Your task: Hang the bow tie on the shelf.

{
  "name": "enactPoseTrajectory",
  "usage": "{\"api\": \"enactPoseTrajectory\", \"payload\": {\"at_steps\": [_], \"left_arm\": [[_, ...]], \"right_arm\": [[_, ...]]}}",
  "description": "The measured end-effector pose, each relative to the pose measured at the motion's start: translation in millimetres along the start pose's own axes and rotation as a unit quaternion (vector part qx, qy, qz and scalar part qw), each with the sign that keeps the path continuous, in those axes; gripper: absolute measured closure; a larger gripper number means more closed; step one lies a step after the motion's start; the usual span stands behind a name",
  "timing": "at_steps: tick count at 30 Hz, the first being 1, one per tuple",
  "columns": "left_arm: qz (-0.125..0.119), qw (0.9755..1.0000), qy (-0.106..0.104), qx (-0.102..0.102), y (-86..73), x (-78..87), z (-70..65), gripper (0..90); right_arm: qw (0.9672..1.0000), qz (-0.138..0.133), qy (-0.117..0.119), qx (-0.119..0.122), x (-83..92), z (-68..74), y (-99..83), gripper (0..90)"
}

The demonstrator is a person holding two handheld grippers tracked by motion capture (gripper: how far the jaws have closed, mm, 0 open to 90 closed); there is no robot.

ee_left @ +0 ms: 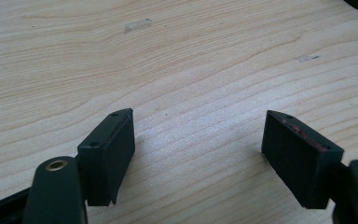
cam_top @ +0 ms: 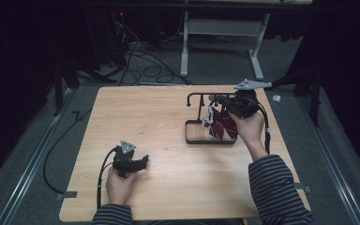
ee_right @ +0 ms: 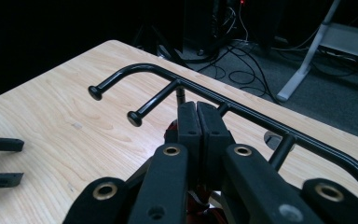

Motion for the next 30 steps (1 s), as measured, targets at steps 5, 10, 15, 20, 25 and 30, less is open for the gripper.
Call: {"api": "enactPoseTrajectory", "payload": {"at_steps": [5, 10, 15, 20, 25, 30], "left_arm": [[-0.001, 1.0000, 0.000, 0.000, 0.0, 0.0, 0.0, 26.2], [0.000, 1.0000, -0.001, 0.001, -0.1, 0.1, 0.1, 26.2], [0.000, 1.0000, -0.001, 0.001, 0.0, 0.2, 0.2, 26.2], [0.000, 1.0000, -0.002, 0.001, -0.1, 0.2, 0.3, 26.2], [0.001, 1.0000, -0.002, 0.002, -0.1, 0.3, 0.4, 26.2], [0.001, 1.0000, -0.003, 0.001, -0.1, 0.3, 0.4, 26.2]], "right_arm": [[1.0000, 0.000, -0.006, -0.007, -1.9, -4.7, -0.5, 90.0], [0.9998, 0.005, -0.008, -0.016, -3.2, -8.0, -2.3, 90.0], [0.9998, 0.008, -0.010, -0.016, -4.2, -8.6, -2.8, 90.0], [0.9996, 0.012, -0.011, -0.021, -6.0, -9.8, -4.3, 88.7], [0.9996, 0.013, -0.013, -0.020, -5.6, -9.2, -4.3, 87.8], [0.9998, 0.010, -0.010, -0.017, -3.4, -8.1, -3.7, 84.1]]}}
Point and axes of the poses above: each handheld gripper's, and its own axes: x roughly backward along the jaws, y roughly out of its top, z roughly to its left, the point moved 5 cm from there along -x, roughly forward along the jaws, and after that the axes turned 12 degrees about y, right-handed, at the moved point
